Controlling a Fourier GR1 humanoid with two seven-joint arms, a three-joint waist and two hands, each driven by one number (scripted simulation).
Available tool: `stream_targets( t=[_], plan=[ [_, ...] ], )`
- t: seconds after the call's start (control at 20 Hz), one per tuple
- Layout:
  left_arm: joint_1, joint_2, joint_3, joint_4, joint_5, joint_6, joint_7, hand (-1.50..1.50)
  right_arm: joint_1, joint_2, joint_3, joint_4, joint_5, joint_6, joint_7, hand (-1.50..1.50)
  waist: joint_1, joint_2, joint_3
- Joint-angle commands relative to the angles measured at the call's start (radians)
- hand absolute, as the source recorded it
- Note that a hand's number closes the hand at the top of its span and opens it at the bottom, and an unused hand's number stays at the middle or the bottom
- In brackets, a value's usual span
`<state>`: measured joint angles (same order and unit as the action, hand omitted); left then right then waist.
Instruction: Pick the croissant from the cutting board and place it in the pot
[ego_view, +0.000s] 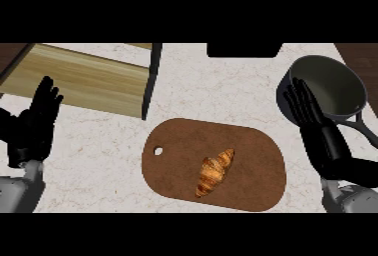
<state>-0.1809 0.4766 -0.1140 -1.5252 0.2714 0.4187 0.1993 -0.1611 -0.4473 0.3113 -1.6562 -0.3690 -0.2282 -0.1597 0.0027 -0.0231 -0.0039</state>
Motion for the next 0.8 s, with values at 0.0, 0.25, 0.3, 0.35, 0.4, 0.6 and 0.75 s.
stream_targets(
  t=[0.0, 0.25, 0.3, 0.35, 0.4, 0.6, 0.75],
  plan=[
    [-0.011, -0.016, 0.054, 0.001, 0.004, -0.054, -0.061, 0.00, -0.023, -0.022, -0.088, 0.003, -0.034, 0.099, -0.003, 1.50, -0.003, 0.023, 0.004],
    [-0.066, -0.031, 0.079, -0.023, 0.042, -0.130, -0.232, 0.00, 0.011, -0.166, -0.203, -0.171, -0.203, 0.259, 0.027, 1.50, -0.024, 0.021, 0.003],
    [-0.044, -0.040, 0.032, -0.057, 0.022, -0.074, -0.137, 0.00, 0.009, -0.412, -0.145, -0.042, 0.231, 0.145, 0.036, 1.50, -0.065, 0.003, -0.031],
    [-0.046, -0.067, 0.036, -0.062, 0.048, -0.084, -0.153, 0.00, 0.072, -0.336, -0.182, 0.000, 0.233, 0.017, 0.038, 1.50, -0.066, 0.017, -0.005],
    [-0.023, -0.068, 0.034, -0.057, 0.055, -0.114, -0.182, 0.00, 0.133, -0.260, -0.202, 0.001, 0.212, -0.043, -0.007, -1.50, -0.050, 0.019, 0.002],
    [-0.060, -0.084, 0.044, -0.051, 0.051, -0.125, -0.190, 0.00, 0.304, -0.243, -0.122, -0.128, 0.344, -0.028, -0.228, -1.50, -0.029, 0.019, 0.004],
    [-0.048, -0.115, 0.040, 0.008, 0.044, -0.159, -0.245, 0.00, 0.343, -0.257, -0.104, -0.216, 0.418, -0.040, -0.225, -1.50, -0.020, 0.021, 0.003]
  ],
)
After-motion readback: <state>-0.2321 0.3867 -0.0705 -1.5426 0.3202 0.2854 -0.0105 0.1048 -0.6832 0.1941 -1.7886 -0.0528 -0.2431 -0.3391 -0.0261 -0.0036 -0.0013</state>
